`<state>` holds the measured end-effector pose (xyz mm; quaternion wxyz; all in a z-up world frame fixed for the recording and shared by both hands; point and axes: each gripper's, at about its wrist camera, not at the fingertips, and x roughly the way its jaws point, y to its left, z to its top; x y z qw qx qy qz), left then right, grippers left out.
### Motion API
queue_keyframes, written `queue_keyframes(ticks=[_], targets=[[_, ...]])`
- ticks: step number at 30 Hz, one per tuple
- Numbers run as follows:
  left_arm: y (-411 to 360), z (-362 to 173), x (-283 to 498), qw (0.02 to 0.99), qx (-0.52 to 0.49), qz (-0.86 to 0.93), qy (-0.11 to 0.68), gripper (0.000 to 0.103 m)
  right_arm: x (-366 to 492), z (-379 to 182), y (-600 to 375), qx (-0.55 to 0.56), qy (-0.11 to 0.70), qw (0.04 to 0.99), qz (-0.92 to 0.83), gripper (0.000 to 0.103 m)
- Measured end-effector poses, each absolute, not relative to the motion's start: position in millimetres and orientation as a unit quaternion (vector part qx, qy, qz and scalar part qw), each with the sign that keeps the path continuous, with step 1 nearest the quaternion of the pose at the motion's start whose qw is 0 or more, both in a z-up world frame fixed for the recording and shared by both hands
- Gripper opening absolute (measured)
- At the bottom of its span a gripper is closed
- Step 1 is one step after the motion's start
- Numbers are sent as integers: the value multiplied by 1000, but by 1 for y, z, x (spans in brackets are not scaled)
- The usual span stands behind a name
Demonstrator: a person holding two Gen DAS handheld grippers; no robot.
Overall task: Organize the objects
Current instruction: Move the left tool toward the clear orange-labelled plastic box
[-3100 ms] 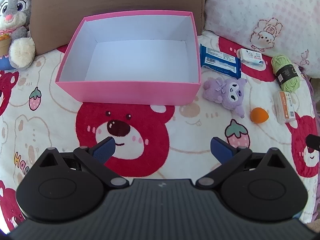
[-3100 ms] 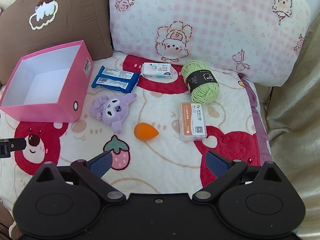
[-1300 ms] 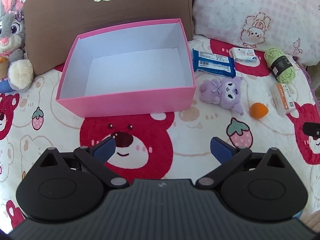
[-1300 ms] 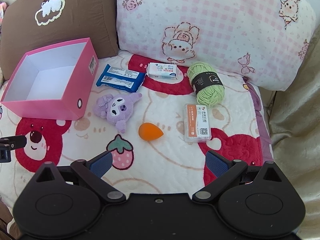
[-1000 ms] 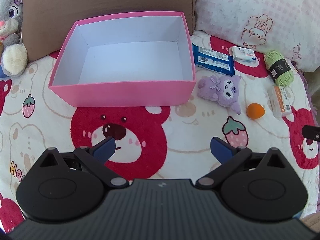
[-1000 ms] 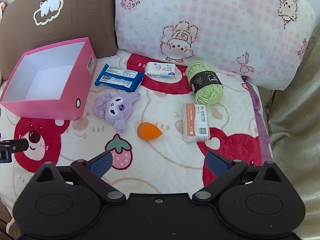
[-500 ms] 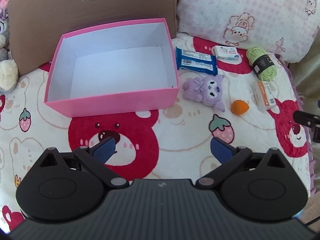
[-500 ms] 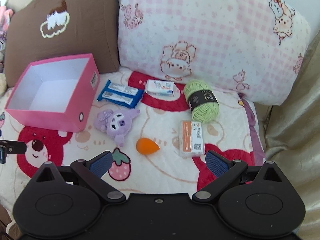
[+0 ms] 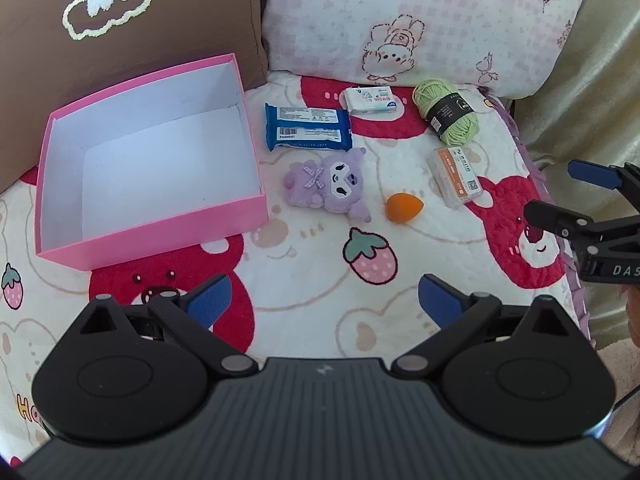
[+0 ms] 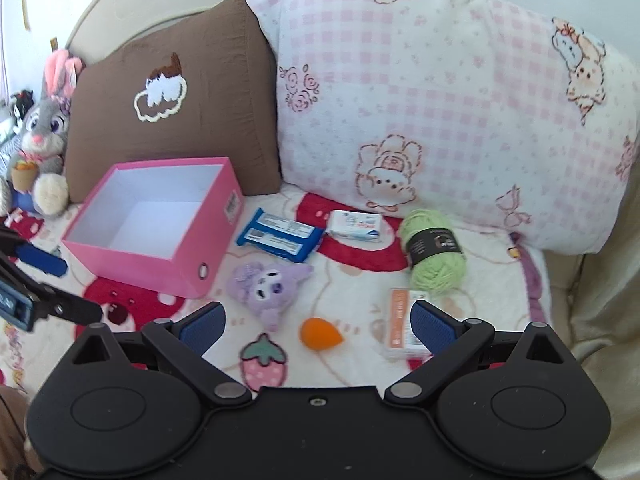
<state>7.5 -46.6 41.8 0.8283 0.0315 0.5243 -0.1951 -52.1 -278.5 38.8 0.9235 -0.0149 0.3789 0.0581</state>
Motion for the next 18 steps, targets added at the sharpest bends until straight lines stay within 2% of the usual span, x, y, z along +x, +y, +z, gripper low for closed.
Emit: queue_keyframes(ticks=[13,18], targets=[[-105,38,42,829,74,-239,500,100,-42,20,-311,27,393,918,49,100],[-123,27,55,834,49,-256,487,99,-35,6,-321,51,411,909,47,99]])
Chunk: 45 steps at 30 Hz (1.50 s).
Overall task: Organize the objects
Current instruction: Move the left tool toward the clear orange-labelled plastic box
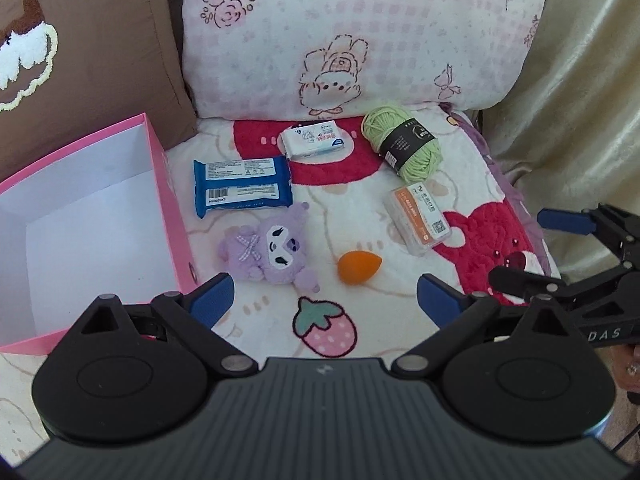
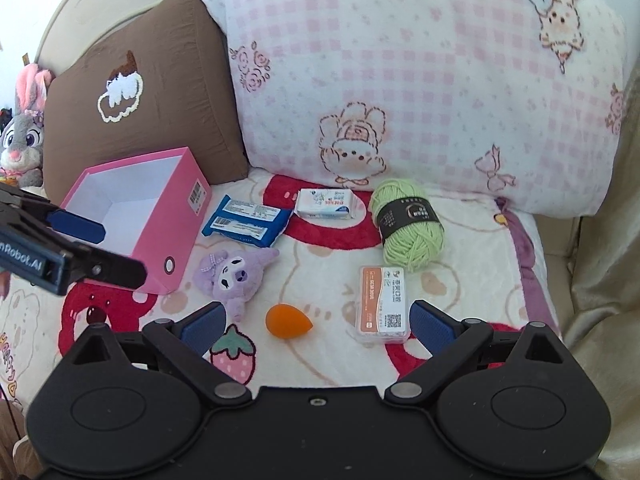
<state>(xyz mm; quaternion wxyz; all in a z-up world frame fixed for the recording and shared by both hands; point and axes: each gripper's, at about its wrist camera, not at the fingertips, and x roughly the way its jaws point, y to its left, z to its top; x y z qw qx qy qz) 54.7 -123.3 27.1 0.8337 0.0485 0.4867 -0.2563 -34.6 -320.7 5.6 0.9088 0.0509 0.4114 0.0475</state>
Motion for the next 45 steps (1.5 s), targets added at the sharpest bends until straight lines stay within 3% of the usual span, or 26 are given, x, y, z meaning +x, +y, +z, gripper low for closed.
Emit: queue_keyframes(ticks=[18,29,32,36,40,45], targets=[[-198,-54,103,803,24,-322,501,98,2,-67,-331,68,452,889,-37,94],[-245,-94,142,777,49,-377,501,78,36,-105,-336,64,456,884,-77,88],[-253,-108,152,760,38,-380,526,67,44,-119,-342,70,470,875,-92,88],[-258,-121,159,755,25,-384,531,60,49,-128,-345,66,481,869,-96,82],[-261,-127,163,762,26,-389,517,55,50,-133,-347,83,486,866,-82,64],[-262,-134,169,770,-18,-395,501,55,52,-134,-343,73,478,871,-83,64]])
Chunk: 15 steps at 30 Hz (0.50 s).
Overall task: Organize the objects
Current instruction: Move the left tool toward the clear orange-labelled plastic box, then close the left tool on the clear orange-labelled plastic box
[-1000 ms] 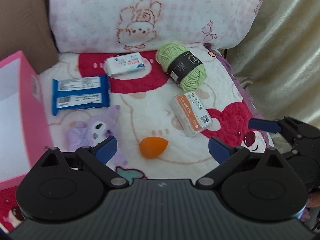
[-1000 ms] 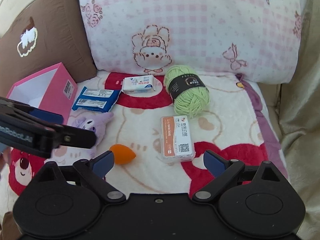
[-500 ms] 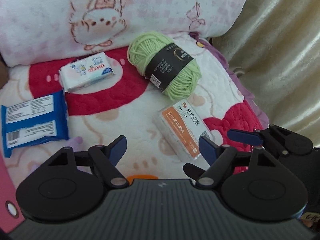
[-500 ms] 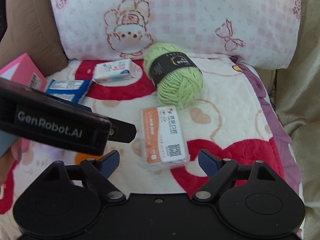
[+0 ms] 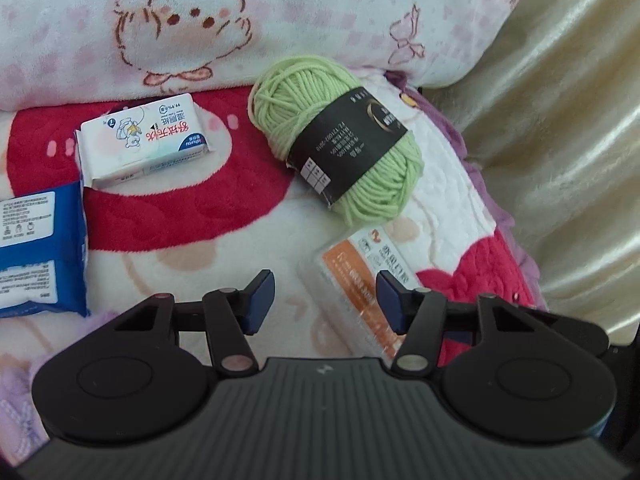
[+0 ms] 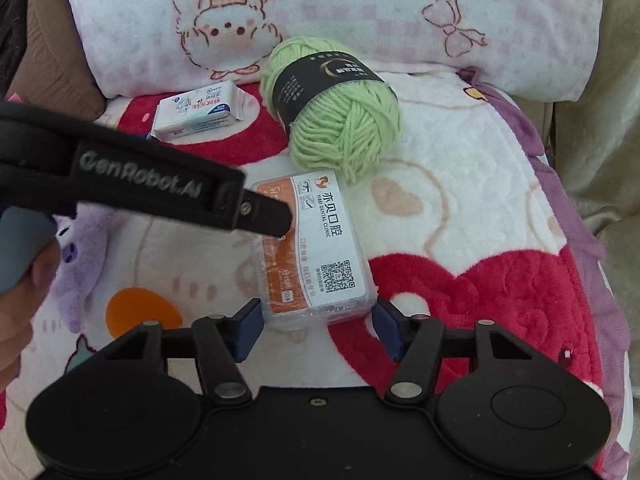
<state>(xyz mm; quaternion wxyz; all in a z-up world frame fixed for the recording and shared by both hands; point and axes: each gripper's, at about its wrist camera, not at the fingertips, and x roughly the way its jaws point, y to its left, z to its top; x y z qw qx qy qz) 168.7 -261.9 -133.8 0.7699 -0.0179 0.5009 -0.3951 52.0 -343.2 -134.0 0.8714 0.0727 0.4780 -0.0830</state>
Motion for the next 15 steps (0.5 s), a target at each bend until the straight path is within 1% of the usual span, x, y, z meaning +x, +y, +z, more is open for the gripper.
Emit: queue_keyframes(ticks=[8,12,15], targets=[[-269,-137,173,783,-24,-394,481,55,52,-132,-335,21,471,879,-66,64],[-270,-141,174,785,-45,-388,480,55,50,-135,-323,-28,468,880,-67,64],[-270,-139,173,786,-30,-396,474,49,49,-133,-325,-27,471,880,-62,64]])
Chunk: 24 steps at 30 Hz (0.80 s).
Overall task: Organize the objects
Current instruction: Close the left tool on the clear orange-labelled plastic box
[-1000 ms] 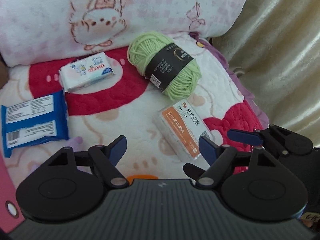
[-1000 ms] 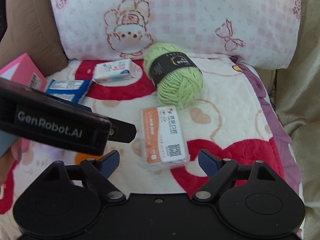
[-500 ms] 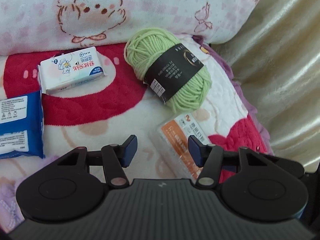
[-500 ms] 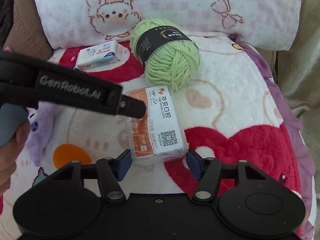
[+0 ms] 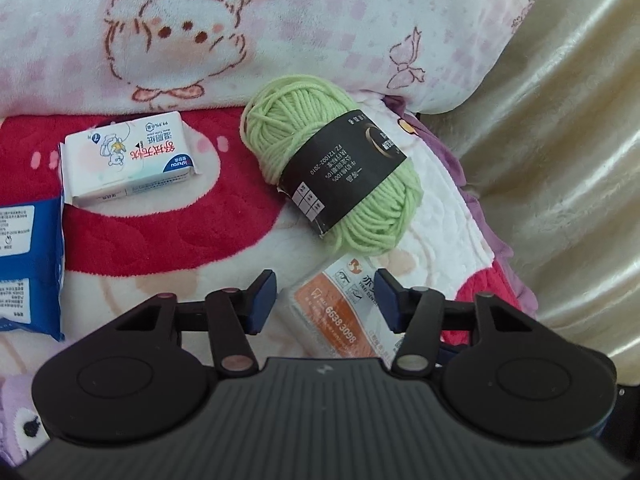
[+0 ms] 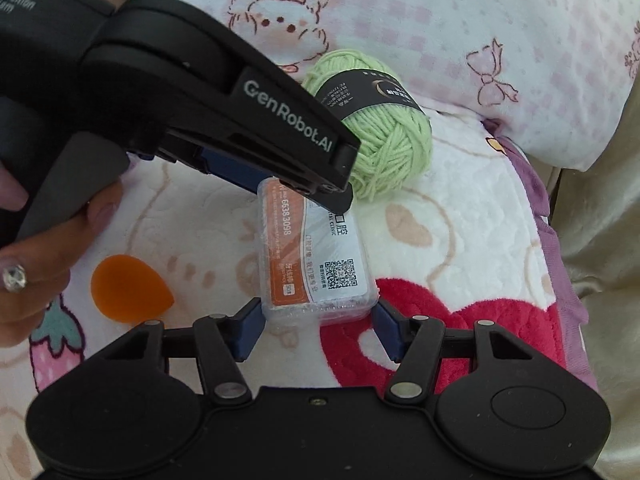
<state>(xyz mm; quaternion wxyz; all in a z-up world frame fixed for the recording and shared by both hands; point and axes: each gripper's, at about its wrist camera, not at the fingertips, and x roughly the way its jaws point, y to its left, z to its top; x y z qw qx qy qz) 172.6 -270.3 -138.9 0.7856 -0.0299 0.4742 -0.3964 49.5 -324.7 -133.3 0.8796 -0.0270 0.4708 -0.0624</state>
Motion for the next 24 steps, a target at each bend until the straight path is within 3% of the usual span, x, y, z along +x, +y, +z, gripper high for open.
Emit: queue_keyframes(ticks=[9,16,24], targets=[[-255,-124,166,786,15,-411,461,46,47,-130,-318,-52,468,882,-17,64],[-234,-129,182,789,-32,-395,469,45,41,-122,-305,-111,440,891,19,64],[-232,-133,174,727,-89,-439,521,38,41,-129,-327,-139,472,869,-57,60]])
